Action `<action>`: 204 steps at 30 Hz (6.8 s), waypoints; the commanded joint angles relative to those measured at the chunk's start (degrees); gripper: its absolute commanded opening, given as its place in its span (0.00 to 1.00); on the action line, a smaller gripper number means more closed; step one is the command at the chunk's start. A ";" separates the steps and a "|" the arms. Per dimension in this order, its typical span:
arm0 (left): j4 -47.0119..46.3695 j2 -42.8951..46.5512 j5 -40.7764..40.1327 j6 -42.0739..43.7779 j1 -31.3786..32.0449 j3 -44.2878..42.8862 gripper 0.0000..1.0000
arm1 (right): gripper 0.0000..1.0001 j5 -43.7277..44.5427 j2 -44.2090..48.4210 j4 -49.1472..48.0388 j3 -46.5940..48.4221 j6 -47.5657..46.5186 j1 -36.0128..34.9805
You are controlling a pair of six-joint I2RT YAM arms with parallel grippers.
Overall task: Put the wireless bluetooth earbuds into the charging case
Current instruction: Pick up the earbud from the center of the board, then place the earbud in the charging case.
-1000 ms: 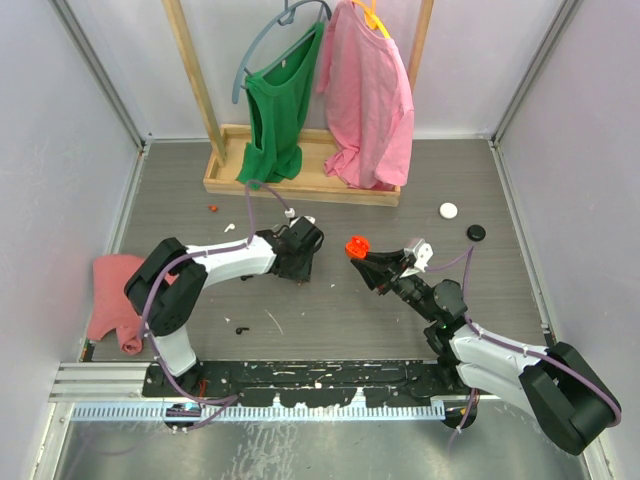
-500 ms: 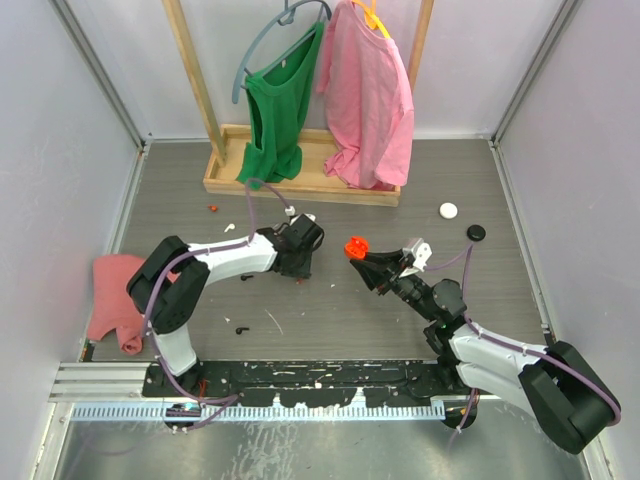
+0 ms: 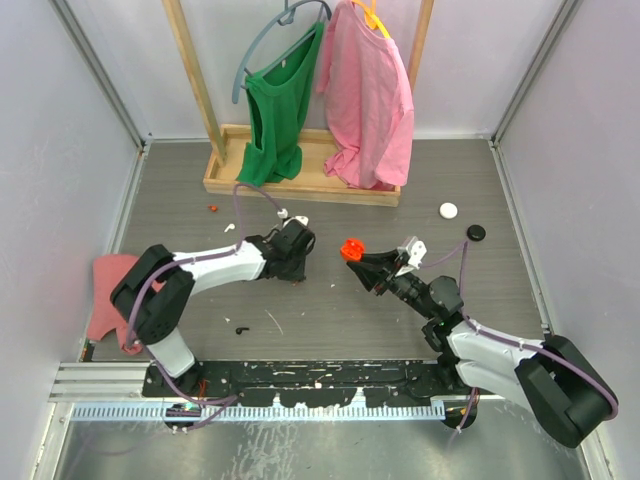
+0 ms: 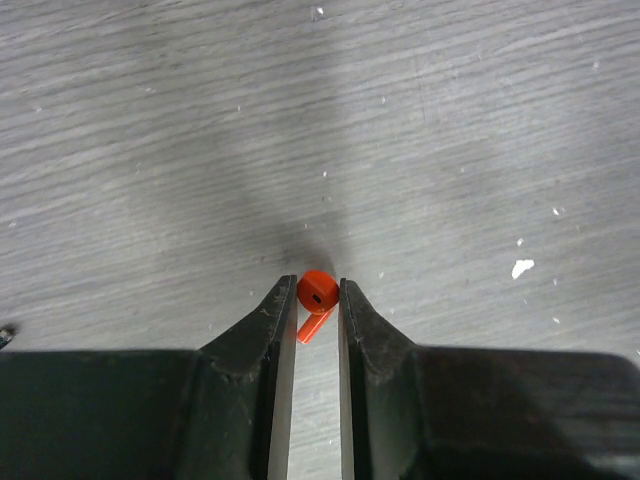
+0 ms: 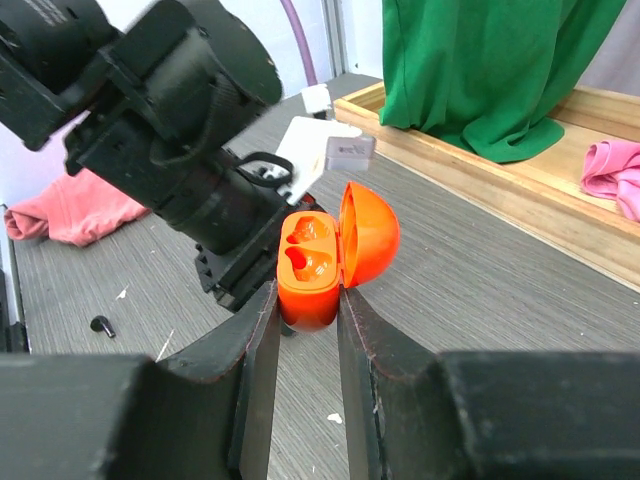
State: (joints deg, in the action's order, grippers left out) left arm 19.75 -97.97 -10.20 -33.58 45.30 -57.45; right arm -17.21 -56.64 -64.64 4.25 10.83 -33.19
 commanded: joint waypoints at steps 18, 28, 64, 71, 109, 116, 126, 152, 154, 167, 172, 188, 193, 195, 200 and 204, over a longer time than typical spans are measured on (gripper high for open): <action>-21.14 31.23 4.84 -5.41 -0.06 11.46 0.15 | 0.02 -4.84 -8.20 -11.62 4.73 -0.77 0.19; -28.59 36.15 5.74 -7.25 1.60 12.32 0.14 | 0.02 -6.00 -12.63 -13.15 7.88 -3.46 -0.93; -51.86 28.55 0.08 -3.65 9.30 15.58 0.14 | 0.02 -3.19 -12.88 -17.45 6.62 -8.02 -3.02; -53.23 27.71 0.14 -3.67 9.50 16.05 0.14 | 0.02 -3.10 -12.43 -17.45 6.40 -8.10 -2.98; -48.01 30.83 -5.88 0.90 12.24 19.29 0.21 | 0.01 -2.38 -11.21 -17.27 5.60 -8.59 -3.02; -45.79 31.35 -6.85 0.80 12.52 18.46 0.30 | 0.01 -2.30 -11.45 -17.27 5.52 -8.57 -3.02; -40.04 34.29 -2.37 1.32 12.45 15.73 0.50 | 0.01 -2.55 -11.74 -17.27 5.35 -8.46 -2.98; -24.96 31.45 2.86 2.56 10.82 4.25 0.57 | 0.01 -3.84 -12.05 -16.99 5.40 -7.87 -2.99; -23.98 30.95 3.08 2.36 10.57 3.62 0.56 | 0.01 -3.88 -12.01 -16.93 5.38 -7.85 -3.02; -23.17 29.26 5.11 2.77 10.10 1.93 0.49 | 0.01 -4.66 -12.12 -16.75 5.65 -7.71 -3.02; -22.68 28.66 6.22 2.82 9.92 1.31 0.47 | 0.01 -4.89 -12.14 -16.70 5.69 -7.58 -3.02; -22.74 27.02 14.89 5.10 7.03 0.44 0.42 | 0.01 -6.65 -12.46 -16.66 6.04 -7.18 -2.98; -22.34 25.95 18.48 6.67 6.91 -0.44 0.42 | 0.01 -7.32 -12.61 -16.66 6.18 -7.11 -3.02; -21.85 25.80 18.78 7.09 6.91 -0.78 0.42 | 0.01 -7.44 -12.57 -16.66 6.24 -7.07 -3.02; -22.31 26.40 20.30 9.22 6.79 -0.37 0.45 | 0.01 -7.68 -12.73 -16.82 6.22 -6.88 -3.01; -24.10 26.61 24.65 11.03 6.34 0.20 0.45 | 0.01 -8.71 -12.95 -17.18 6.46 -6.38 -2.98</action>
State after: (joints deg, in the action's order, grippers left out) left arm -1.34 -72.31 7.77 -25.26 51.88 -55.40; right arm -24.23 -69.65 -76.71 9.32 3.75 -36.05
